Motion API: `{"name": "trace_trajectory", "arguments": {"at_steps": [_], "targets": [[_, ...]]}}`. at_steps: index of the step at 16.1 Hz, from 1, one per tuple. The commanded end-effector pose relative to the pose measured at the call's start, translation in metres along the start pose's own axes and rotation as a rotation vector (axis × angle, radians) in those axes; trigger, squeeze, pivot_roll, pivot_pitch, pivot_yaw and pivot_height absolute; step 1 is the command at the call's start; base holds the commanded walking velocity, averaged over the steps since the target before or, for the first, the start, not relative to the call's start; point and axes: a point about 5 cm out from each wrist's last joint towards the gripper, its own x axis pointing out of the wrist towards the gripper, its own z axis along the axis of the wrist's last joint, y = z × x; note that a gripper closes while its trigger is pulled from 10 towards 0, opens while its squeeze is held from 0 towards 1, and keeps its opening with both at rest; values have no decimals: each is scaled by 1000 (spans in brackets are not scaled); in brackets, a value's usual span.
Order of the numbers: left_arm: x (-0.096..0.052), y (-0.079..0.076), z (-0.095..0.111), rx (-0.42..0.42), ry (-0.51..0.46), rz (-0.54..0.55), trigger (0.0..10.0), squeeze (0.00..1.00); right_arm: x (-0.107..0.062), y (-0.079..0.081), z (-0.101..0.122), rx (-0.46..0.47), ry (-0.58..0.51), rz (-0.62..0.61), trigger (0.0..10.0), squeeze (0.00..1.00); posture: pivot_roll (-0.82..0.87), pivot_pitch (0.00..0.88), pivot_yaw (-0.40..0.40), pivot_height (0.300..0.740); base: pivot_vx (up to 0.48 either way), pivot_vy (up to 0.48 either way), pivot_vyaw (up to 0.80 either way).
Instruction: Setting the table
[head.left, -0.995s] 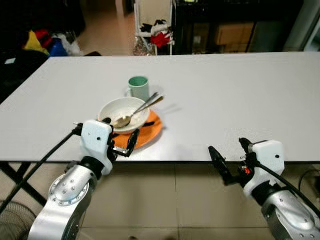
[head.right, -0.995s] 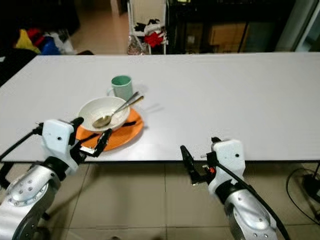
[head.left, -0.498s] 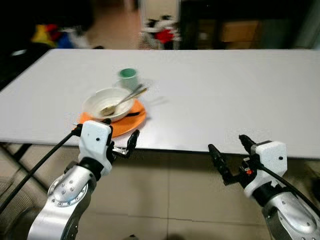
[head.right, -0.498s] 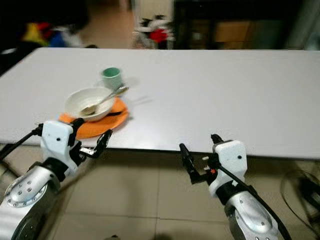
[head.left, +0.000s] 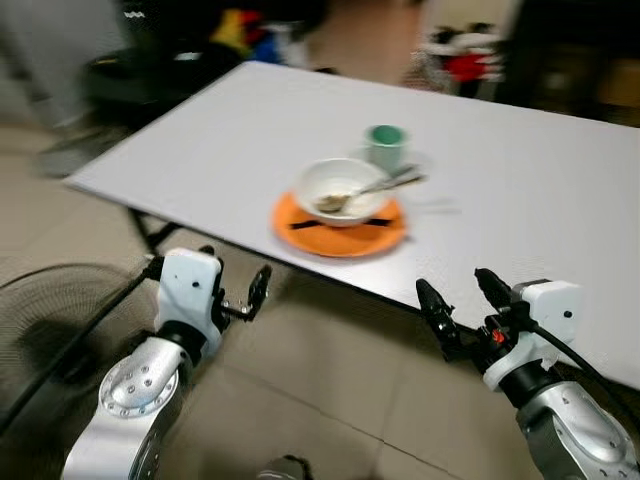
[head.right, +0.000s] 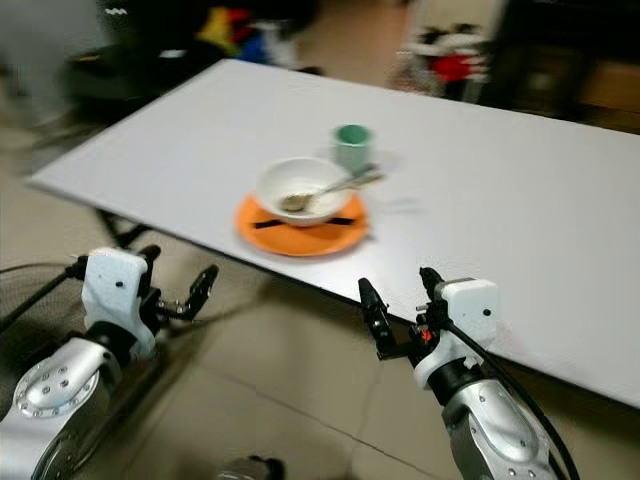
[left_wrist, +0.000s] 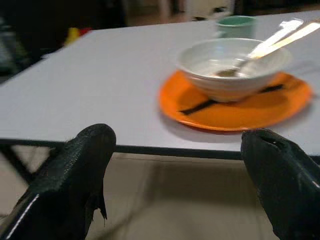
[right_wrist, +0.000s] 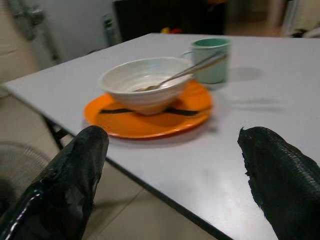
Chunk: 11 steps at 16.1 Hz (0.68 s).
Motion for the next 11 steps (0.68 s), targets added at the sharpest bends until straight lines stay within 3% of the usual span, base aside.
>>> {"name": "trace_trajectory", "arguments": {"at_steps": [1, 11], "targets": [[0, 7, 1, 20, -4, 38, 10000, 0, 1, 1, -4, -2, 14, 13, 10000, 1000, 116, 0, 35, 740, 0, 0, 800], [0, 4, 2, 44, -14, 11, 10000, 0, 5, 4, -4, -10, 24, 43, 10000, 1000, 123, 0, 32, 740, 0, 0, 800]]}}
